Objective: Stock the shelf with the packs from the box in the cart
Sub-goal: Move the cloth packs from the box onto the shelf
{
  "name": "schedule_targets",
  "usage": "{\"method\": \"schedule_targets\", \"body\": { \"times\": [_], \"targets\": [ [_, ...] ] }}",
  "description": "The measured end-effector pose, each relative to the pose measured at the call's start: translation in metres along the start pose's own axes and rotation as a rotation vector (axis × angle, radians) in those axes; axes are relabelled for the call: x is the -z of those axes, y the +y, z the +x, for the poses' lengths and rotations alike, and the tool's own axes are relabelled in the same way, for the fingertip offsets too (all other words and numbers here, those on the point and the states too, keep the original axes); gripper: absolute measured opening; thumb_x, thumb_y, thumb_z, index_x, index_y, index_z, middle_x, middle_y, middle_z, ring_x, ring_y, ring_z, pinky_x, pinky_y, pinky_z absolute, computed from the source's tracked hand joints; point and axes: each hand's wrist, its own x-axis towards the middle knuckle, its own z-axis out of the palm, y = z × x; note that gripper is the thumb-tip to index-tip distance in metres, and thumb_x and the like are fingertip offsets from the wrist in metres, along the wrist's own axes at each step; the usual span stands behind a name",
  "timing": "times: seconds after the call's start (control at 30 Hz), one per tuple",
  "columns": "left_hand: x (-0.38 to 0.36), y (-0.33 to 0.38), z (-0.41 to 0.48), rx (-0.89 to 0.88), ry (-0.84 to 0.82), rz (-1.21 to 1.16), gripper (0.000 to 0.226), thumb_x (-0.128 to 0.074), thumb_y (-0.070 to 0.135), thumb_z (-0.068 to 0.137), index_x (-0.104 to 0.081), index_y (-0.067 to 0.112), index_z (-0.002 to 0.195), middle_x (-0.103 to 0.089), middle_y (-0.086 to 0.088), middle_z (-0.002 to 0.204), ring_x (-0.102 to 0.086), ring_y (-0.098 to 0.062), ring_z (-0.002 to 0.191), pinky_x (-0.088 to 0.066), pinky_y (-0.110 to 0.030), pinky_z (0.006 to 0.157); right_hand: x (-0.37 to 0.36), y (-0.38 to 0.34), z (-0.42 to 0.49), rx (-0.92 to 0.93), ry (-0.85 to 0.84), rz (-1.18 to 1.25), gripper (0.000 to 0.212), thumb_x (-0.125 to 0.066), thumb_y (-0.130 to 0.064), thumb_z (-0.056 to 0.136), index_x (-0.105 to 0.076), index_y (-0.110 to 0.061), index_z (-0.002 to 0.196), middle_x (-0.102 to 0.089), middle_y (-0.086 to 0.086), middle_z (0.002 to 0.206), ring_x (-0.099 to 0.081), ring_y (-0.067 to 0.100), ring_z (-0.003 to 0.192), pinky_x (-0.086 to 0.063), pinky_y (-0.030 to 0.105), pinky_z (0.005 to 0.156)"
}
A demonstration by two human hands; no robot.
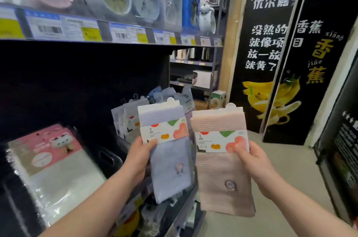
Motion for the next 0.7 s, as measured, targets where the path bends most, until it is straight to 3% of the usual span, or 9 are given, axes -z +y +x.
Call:
{"method": "schedule_targets", "body": {
  "times": [0.13, 0.23, 0.3, 0.47, 0.6, 0.7],
  "targets": [
    [-0.017, 0.001, 0.018, -0.037, 0.147, 0.0, 0.018, -0.05, 0.01, 0.096, -0.063, 0.021, 0.104, -0.07, 0.006, 0.097, -0.065, -0.015, 0.087, -0.048, -0.03, 0.062, 0.011, 0.0, 0.055, 0.02, -0.126, -0.022, 0.023, -0.061, -0.035, 0.09, -0.059, -0.022, 0.108, -0.072, -0.003, 0.103, -0.069, 0.019, 0.093, -0.056, 0.042, 0.084],
    [-0.033, 0.001, 0.027, -0.069, 0.228, -0.009, 0.021, -0.051, 0.006, 0.095, -0.062, 0.024, 0.095, -0.069, 0.007, 0.092, -0.064, -0.014, 0.087, -0.05, -0.032, 0.066, 0.021, -0.003, 0.092, 0.059, -0.19, -0.018, 0.009, -0.057, -0.032, 0.093, -0.058, -0.025, 0.098, -0.069, -0.006, 0.098, -0.067, 0.014, 0.088, -0.052, 0.031, 0.072],
    [-0.042, 0.001, 0.031, -0.078, 0.272, -0.025, 0.023, -0.051, 0.005, 0.095, -0.061, 0.025, 0.091, -0.068, 0.007, 0.089, -0.064, -0.012, 0.084, -0.051, -0.033, 0.068, 0.024, -0.002, 0.115, 0.07, -0.246, -0.006, 0.011, -0.058, -0.031, 0.093, -0.059, -0.023, 0.099, -0.07, -0.003, 0.1, -0.068, 0.015, 0.089, -0.053, 0.031, 0.072],
    [-0.046, -0.002, 0.045, -0.099, 0.353, -0.004, 0.023, -0.05, 0.006, 0.095, -0.063, 0.023, 0.104, -0.071, 0.002, 0.105, -0.067, -0.014, 0.094, -0.053, -0.031, 0.072, 0.01, 0.008, 0.16, 0.052, -0.406, 0.001, 0.031, -0.063, -0.036, 0.089, -0.062, -0.017, 0.113, -0.073, 0.0, 0.104, -0.07, 0.022, 0.093, -0.055, 0.047, 0.087],
    [-0.038, 0.0, 0.068, -0.07, 0.43, -0.008, 0.027, -0.052, 0.008, 0.095, -0.056, 0.016, 0.121, -0.067, -0.001, 0.113, -0.065, -0.019, 0.101, -0.053, -0.033, 0.074, -0.015, 0.014, 0.19, 0.054, -0.509, 0.009, 0.05, -0.068, -0.054, 0.075, -0.062, -0.022, 0.113, -0.073, -0.003, 0.107, -0.071, 0.02, 0.096, -0.055, 0.049, 0.088],
    [-0.029, 0.001, 0.089, -0.07, 0.468, 0.006, 0.024, -0.055, 0.009, 0.093, -0.056, 0.016, 0.116, -0.068, -0.005, 0.111, -0.066, -0.022, 0.099, -0.054, -0.036, 0.077, -0.04, 0.008, 0.209, 0.07, -0.546, 0.048, 0.035, -0.062, -0.044, 0.086, -0.062, -0.02, 0.112, -0.073, -0.002, 0.107, -0.07, 0.019, 0.095, -0.055, 0.043, 0.086]
  ]
}}
